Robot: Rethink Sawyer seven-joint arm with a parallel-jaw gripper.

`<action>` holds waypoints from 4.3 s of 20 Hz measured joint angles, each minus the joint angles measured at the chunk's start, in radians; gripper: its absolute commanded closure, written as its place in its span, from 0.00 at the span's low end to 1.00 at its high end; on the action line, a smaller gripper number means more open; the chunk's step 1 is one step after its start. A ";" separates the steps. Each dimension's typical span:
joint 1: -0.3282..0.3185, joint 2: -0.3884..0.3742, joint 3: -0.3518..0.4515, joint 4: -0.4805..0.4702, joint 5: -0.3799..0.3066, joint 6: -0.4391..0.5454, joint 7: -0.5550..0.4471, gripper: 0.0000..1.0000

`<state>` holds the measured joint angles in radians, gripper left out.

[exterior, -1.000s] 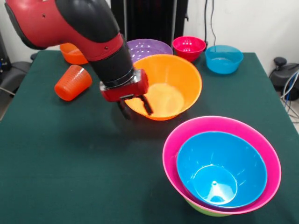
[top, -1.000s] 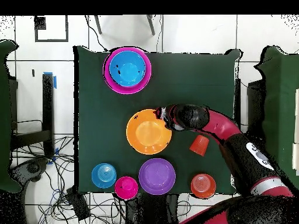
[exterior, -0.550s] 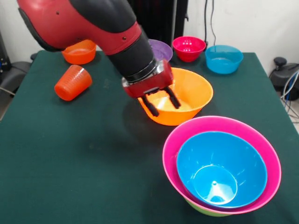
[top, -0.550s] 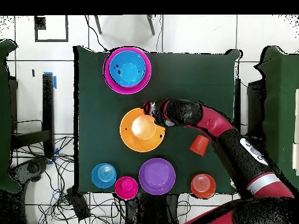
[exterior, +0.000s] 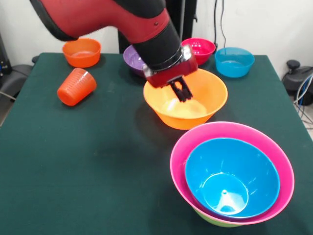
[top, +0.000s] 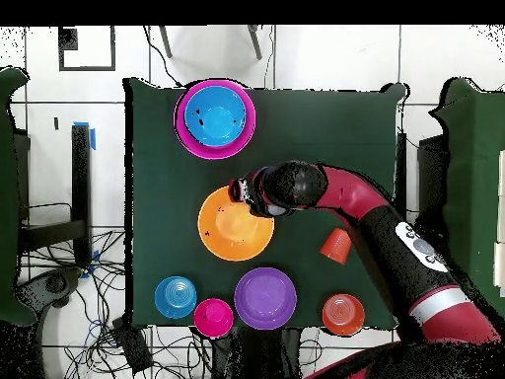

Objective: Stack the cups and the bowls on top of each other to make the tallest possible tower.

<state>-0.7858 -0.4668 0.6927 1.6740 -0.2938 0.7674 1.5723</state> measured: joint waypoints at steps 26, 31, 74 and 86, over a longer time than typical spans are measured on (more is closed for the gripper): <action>0.067 -0.105 -0.004 -0.133 -0.300 0.227 0.000 0.00; 0.066 -0.101 -0.007 -0.134 -0.309 0.227 0.000 0.00; 0.100 0.053 -0.083 -0.130 -0.387 0.138 0.000 0.00; 0.100 0.056 -0.082 -0.124 -0.376 0.121 0.000 1.00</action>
<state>-0.6857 -0.4103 0.6103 1.5502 -0.6699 0.8881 1.5723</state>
